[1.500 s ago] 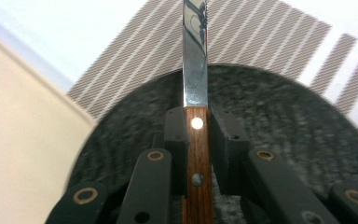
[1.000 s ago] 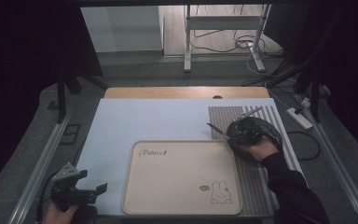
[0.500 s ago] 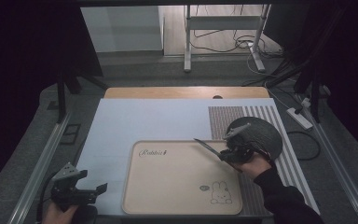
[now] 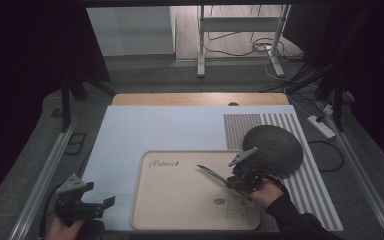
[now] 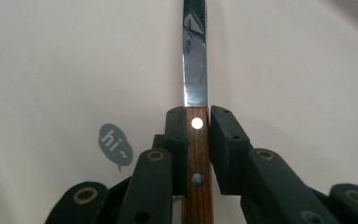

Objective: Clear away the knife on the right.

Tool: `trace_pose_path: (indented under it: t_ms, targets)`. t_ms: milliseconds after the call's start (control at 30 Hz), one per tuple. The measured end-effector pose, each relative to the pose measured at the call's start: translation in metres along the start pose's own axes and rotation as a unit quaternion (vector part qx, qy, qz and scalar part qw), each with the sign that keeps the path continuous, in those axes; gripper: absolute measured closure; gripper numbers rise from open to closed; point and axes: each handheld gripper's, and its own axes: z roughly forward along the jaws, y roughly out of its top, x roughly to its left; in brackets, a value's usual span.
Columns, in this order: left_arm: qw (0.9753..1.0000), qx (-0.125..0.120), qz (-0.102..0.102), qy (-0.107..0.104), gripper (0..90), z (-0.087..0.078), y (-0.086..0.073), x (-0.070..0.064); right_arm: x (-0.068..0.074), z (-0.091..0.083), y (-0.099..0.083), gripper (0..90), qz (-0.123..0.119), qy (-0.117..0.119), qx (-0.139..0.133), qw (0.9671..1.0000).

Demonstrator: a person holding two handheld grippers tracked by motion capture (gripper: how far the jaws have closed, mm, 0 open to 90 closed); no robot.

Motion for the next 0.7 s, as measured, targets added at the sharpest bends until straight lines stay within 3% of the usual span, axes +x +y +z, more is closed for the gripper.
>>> trace_pose_path:
  t_ms: [200,400,533,633,700]
  targets:
    - [1.0,-0.001,0.0,-0.001,2.0,0.0,0.0,0.0,0.003,0.012,-0.003,77.2,-0.01,-0.01,0.021,0.9997]
    - [1.0,0.0,0.001,0.0,2.0,0.0,0.0,0.0,-0.001,0.013,-0.003,75.7,-0.009,0.006,0.037,0.9993]
    - [1.0,0.0,0.001,0.0,2.0,0.0,0.0,0.0,-0.001,0.003,0.004,73.9,-0.025,0.009,0.011,0.9996]
    - [1.0,0.0,0.002,0.0,2.0,0.0,0.0,0.0,0.005,0.0,0.012,86.4,-0.043,0.012,0.005,0.999]
    - [1.0,0.0,0.002,0.0,2.0,0.0,0.0,0.0,0.011,0.006,0.017,89.5,-0.058,0.026,0.014,0.9979]
